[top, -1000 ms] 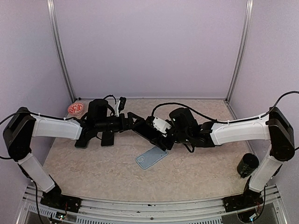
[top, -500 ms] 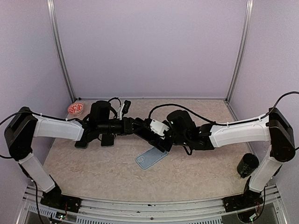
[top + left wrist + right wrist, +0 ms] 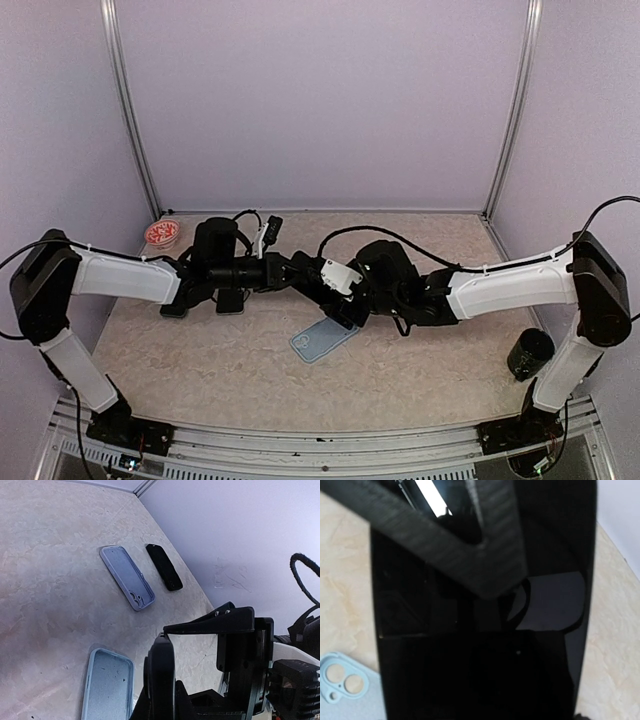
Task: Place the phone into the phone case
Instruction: Pass from the right arm to the left
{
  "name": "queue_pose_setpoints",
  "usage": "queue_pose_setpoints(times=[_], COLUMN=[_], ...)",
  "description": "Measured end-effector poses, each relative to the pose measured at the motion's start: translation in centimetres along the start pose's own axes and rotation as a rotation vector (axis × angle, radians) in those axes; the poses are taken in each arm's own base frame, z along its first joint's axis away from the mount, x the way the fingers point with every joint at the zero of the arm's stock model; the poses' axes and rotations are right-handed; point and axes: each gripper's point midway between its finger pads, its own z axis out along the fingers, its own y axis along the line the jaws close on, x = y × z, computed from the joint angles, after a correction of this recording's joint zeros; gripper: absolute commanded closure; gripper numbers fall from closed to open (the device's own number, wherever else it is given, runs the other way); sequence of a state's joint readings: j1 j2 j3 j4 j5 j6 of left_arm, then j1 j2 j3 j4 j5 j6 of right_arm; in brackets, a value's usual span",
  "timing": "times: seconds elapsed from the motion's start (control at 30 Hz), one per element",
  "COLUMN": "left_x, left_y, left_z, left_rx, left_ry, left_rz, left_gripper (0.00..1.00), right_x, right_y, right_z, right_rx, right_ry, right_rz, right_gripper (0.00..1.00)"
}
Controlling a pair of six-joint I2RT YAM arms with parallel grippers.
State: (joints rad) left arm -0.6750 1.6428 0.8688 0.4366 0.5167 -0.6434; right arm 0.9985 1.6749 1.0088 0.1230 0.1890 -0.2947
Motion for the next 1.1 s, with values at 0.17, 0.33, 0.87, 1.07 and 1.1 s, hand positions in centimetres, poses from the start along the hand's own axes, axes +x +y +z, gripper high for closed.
queue_pose_setpoints(times=[0.17,0.33,0.87,1.07,1.1], left_x=[0.3,-0.3,-1.3,-1.5,-1.5], left_y=[0.1,-0.8,-4.5,-5.9,-6.0], left_z=[-0.4,-1.1,-2.2,-2.0,-2.0], left_rx=[-0.009,-0.012,0.029,0.063,0.065], left_ry=[0.000,-0.026,-0.106,-0.131,-0.131], left_rz=[-0.003,0.017,0.090,0.111,0.112], left_gripper=[1.00,1.00,1.00,1.00,1.00], right_x=[-0.6,-3.2,-6.7,-6.7,-6.5], right_y=[-0.6,-1.9,-4.2,-5.2,-5.1], right_z=[-0.7,-4.3,-10.7,-11.4,-11.5], right_rx=[0.018,0.030,-0.122,-0.166,-0.176], right_ry=[-0.018,-0.124,-0.356,-0.399,-0.401], right_rz=[0.034,0.122,0.479,0.566,0.575], right_gripper=[0.04,0.01,0.01,0.01,0.01])
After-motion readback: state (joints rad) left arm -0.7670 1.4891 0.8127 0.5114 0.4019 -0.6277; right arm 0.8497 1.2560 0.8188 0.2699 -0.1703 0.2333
